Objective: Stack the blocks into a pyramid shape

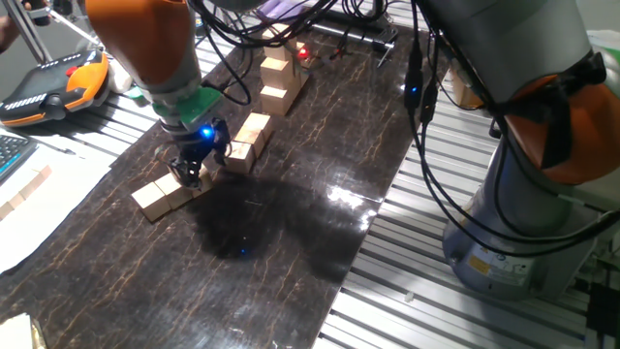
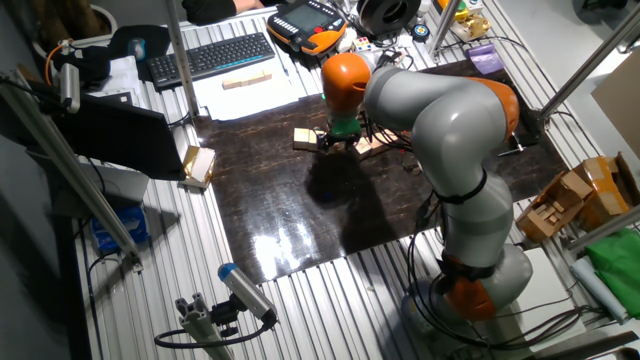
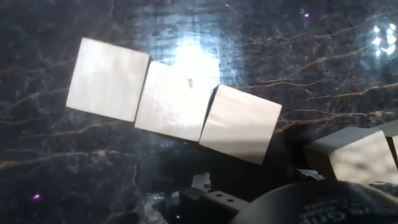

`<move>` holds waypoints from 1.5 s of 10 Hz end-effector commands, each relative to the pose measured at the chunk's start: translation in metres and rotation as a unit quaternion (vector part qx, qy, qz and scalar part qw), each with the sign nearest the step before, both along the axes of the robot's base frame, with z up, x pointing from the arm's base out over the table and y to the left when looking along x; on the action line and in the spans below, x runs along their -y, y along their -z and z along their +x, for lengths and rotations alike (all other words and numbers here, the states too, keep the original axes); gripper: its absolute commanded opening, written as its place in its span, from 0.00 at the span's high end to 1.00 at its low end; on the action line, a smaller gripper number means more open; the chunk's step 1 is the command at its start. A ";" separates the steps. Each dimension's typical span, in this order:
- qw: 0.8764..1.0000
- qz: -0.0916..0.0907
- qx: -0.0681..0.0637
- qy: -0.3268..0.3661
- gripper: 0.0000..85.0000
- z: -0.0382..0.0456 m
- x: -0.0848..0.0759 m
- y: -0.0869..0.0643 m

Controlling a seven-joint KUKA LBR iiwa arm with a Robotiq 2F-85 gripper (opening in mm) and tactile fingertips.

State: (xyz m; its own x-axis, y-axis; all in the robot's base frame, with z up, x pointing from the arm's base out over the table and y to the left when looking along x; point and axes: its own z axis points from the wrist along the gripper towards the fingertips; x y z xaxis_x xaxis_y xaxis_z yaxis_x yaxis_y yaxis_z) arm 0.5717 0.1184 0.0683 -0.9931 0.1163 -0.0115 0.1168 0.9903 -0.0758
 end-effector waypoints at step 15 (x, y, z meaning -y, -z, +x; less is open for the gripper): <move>0.998 -0.003 0.022 0.050 0.09 0.0161 -0.015 0.007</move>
